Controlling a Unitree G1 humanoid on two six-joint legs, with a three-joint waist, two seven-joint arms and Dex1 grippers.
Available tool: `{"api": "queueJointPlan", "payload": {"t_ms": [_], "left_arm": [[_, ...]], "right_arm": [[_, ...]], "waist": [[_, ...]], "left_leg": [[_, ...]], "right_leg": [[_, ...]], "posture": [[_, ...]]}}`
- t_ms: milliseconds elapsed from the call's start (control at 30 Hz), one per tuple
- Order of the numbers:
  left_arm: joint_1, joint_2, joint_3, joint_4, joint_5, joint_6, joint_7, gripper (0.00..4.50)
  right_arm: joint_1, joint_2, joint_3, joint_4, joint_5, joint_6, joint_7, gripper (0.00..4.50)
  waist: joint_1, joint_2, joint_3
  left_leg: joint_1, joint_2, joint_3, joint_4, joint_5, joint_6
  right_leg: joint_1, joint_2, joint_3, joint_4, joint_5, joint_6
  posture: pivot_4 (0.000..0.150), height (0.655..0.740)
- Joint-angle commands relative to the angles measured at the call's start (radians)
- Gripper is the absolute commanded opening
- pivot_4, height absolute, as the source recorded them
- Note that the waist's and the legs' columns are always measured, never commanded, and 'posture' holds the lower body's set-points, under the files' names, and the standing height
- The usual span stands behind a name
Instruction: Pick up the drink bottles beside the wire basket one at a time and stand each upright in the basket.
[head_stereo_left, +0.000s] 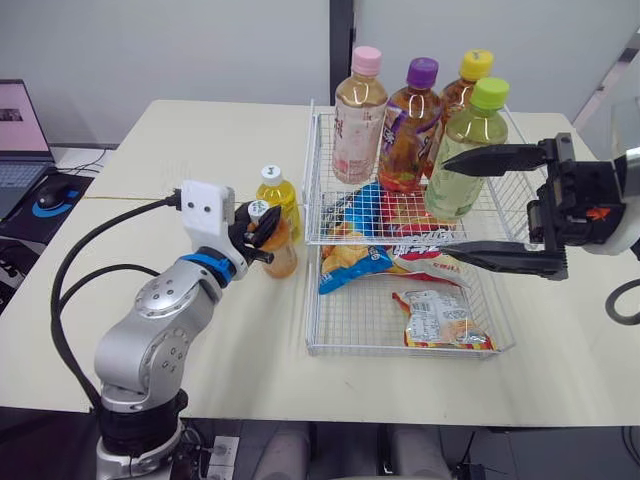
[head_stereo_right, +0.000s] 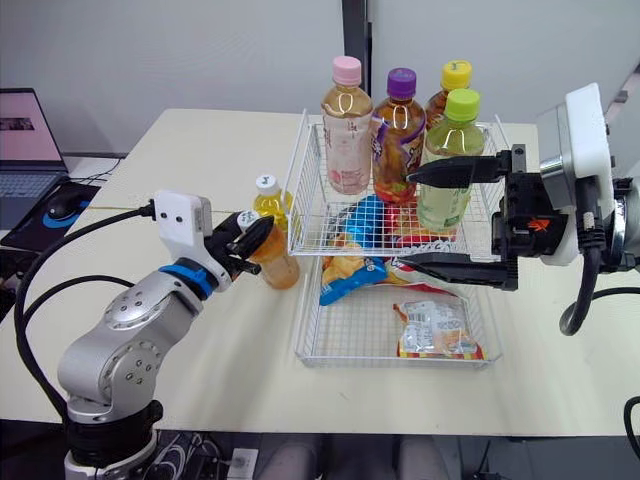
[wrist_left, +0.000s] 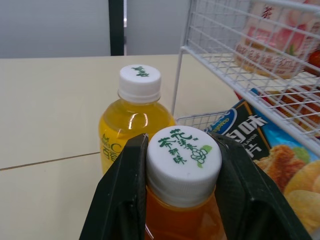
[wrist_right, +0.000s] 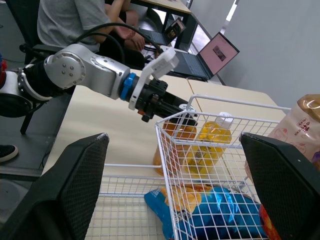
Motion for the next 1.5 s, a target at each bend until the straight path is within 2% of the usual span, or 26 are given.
{"api": "queueJointPlan", "payload": {"t_ms": [33,133,200,267,333,467,567,767,833,933,1067,1233,1500], "left_arm": [[-0.016,0.081,0.152,-0.099,-0.126,0.015,-0.060,1.41],[-0.052,0.185,0.263,-0.069,-0.286,0.075,-0.110,1.41],[-0.121,0.315,0.343,0.012,-0.391,0.132,-0.180,1.41],[-0.260,0.463,0.378,0.146,-0.498,0.199,-0.248,1.41],[-0.387,0.569,0.371,0.264,-0.595,0.260,-0.288,1.41],[-0.591,0.706,0.286,0.455,-0.624,0.316,-0.390,1.41],[-0.799,0.752,0.153,0.591,-0.589,0.332,-0.497,1.41],[-1.171,0.672,-0.088,0.760,-0.430,0.294,-0.677,1.41],[-1.236,0.634,-0.119,0.796,-0.399,0.300,-0.706,1.41],[-1.309,0.521,-0.153,0.848,-0.373,0.317,-0.712,1.41],[-1.310,0.405,-0.229,0.849,-0.272,0.245,-0.751,1.41],[-1.257,0.230,-0.247,0.807,-0.227,0.215,-0.715,1.41],[-1.154,0.064,-0.298,0.836,-0.102,0.101,-0.707,1.41]], "right_arm": [[-0.012,-0.032,-0.051,0.008,0.039,0.027,0.011,4.50],[-0.019,-0.046,-0.058,0.023,0.049,0.040,0.016,4.50],[-0.020,-0.060,-0.064,0.036,0.044,0.042,0.025,4.50],[-0.021,-0.076,-0.063,0.051,0.028,0.039,0.037,4.50],[-0.025,-0.088,-0.060,0.063,0.018,0.035,0.045,4.50],[-0.030,-0.098,-0.073,0.064,0.036,0.051,0.051,4.50],[-0.012,-0.101,-0.103,0.058,0.043,0.058,0.040,4.50],[0.019,-0.109,-0.157,0.034,0.059,0.075,0.012,4.50],[0.025,-0.111,-0.168,0.024,0.070,0.080,-0.002,4.50],[0.049,-0.119,-0.194,0.015,0.066,0.088,-0.019,4.50],[0.076,-0.135,-0.212,0.019,0.052,0.092,-0.027,4.50],[0.079,-0.146,-0.230,0.028,0.063,0.100,-0.040,4.50],[0.106,-0.149,-0.266,0.005,0.080,0.118,-0.057,4.50]], "waist": [[0.000,0.000,0.000],[-0.002,0.000,0.000],[-0.001,0.000,0.000],[0.001,-0.001,0.001],[0.000,-0.002,0.001],[-0.007,-0.002,0.001],[-0.008,-0.002,0.002],[-0.009,-0.003,0.002],[-0.011,-0.003,0.002],[-0.017,-0.003,0.002],[-0.022,-0.003,0.002],[-0.026,-0.003,0.002],[-0.030,-0.002,0.002]], "left_leg": [[0.000,0.000,0.000,0.000,0.000,0.000],[0.000,0.001,0.000,0.000,0.000,0.000],[0.000,0.000,-0.001,0.000,0.000,0.000],[-0.001,0.001,-0.001,0.001,0.000,0.000],[-0.002,0.000,-0.001,0.001,0.000,0.000],[-0.001,-0.001,0.000,0.000,0.000,0.000],[-0.001,-0.001,0.001,0.000,0.000,0.000],[-0.002,-0.001,0.003,0.000,0.000,0.000],[-0.002,-0.001,0.003,0.000,0.000,0.000],[-0.002,0.000,0.002,0.000,0.000,0.000],[-0.002,-0.001,0.002,0.000,0.000,0.000],[-0.002,-0.001,0.000,0.000,0.000,0.000],[-0.002,-0.001,0.000,0.000,0.000,0.000]], "right_leg": [[0.000,0.000,0.000,0.000,0.000,0.000],[0.000,0.000,0.000,0.000,0.000,0.000],[0.000,0.000,-0.001,0.000,0.000,0.000],[0.000,0.001,-0.002,0.000,0.000,0.000],[0.000,0.002,-0.004,-0.001,0.000,0.000],[0.000,0.000,-0.001,-0.001,-0.001,0.002],[0.000,0.001,-0.003,0.001,-0.002,0.001],[0.000,0.001,-0.002,0.000,-0.002,0.001],[-0.001,0.001,-0.002,0.000,-0.002,0.001],[-0.001,0.001,-0.002,0.001,-0.002,0.001],[-0.001,0.000,-0.002,0.001,-0.002,0.001],[-0.001,0.000,-0.001,0.001,-0.002,0.001],[-0.002,0.000,0.000,0.001,-0.002,0.001]], "posture": [[0.150,0.7400],[0.150,0.7400],[0.150,0.7400],[0.150,0.7400],[0.150,0.7400],[0.150,0.7400],[0.150,0.7400],[0.150,0.7400],[0.150,0.7400],[0.150,0.7400],[0.150,0.7400],[0.150,0.7400],[0.150,0.7400]]}}
